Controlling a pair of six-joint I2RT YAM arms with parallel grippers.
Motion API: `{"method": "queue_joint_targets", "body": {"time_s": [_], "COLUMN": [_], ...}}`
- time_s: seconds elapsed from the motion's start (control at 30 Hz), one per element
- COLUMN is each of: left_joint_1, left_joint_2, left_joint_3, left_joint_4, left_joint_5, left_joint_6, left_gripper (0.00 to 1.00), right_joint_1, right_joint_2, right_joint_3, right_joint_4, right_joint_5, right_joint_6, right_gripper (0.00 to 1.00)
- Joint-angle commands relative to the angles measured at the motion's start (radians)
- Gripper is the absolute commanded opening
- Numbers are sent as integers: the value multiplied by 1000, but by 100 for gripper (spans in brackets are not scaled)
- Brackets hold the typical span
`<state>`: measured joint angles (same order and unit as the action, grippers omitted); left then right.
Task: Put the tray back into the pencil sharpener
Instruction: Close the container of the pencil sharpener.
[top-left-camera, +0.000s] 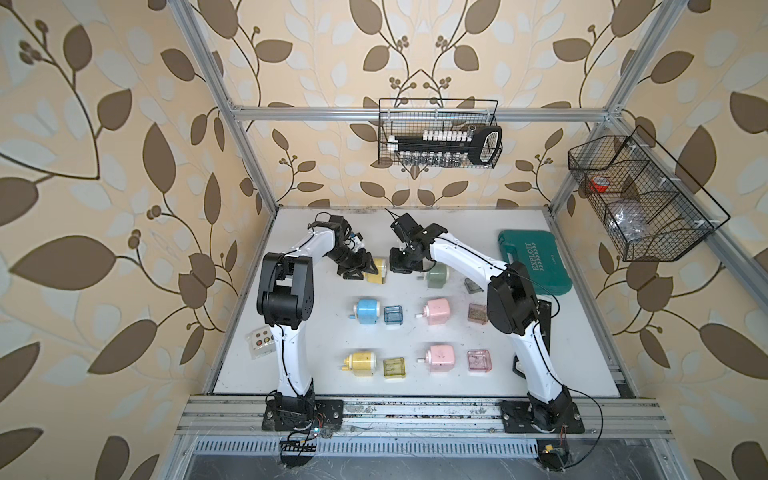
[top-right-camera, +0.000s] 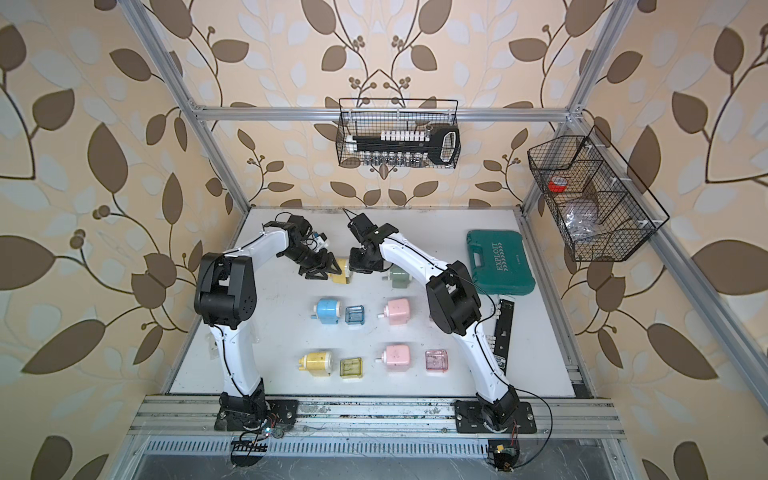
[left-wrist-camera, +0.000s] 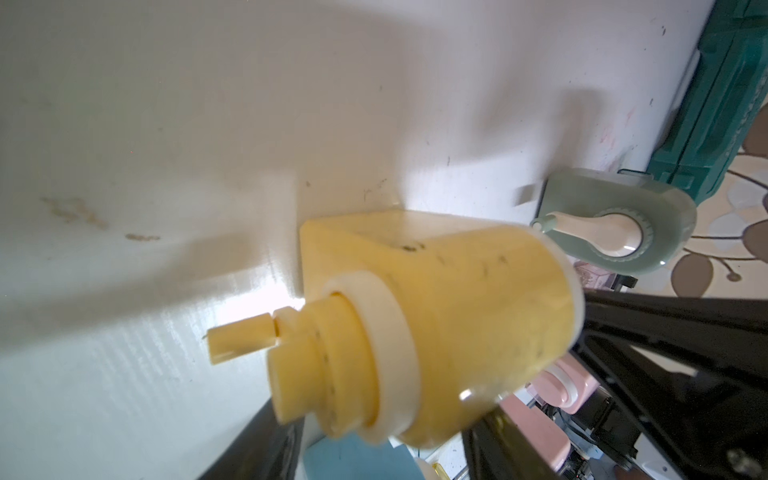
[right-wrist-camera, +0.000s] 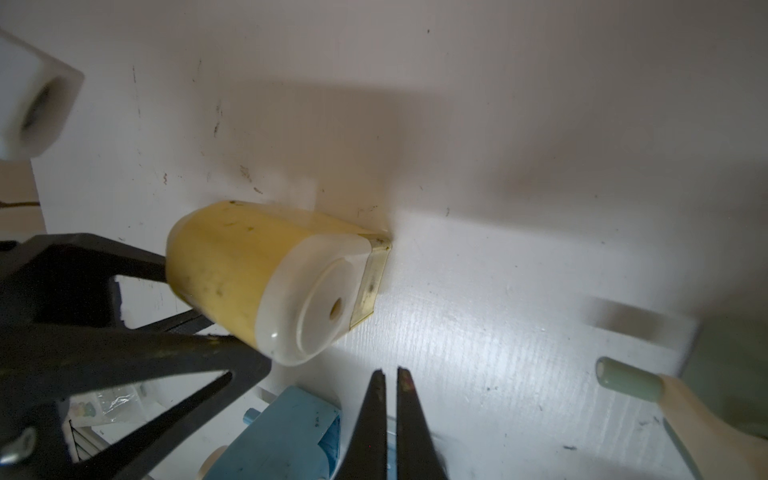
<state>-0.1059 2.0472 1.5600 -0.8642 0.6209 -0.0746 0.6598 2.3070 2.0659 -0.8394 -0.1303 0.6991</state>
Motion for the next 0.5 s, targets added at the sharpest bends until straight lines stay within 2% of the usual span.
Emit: {"method": "queue_joint_targets", "body": {"time_s": [0.0, 0.47], "left_joint_1": [-5, -2], "left_joint_2": [-63, -105], "left_joint_3": [-10, -21], "left_joint_4": [-1, -2], "left_joint_5": [30, 28], "left_joint_6": [32, 43], "left_gripper": [62, 66], "right_joint_1": [1, 1], "right_joint_2": [-20, -42], "right_joint_3": [-20, -53], "right_joint_4": [-16, -26], "right_joint_5": [13, 20], "right_joint_6": [-11, -10], "right_gripper": [9, 15]}}
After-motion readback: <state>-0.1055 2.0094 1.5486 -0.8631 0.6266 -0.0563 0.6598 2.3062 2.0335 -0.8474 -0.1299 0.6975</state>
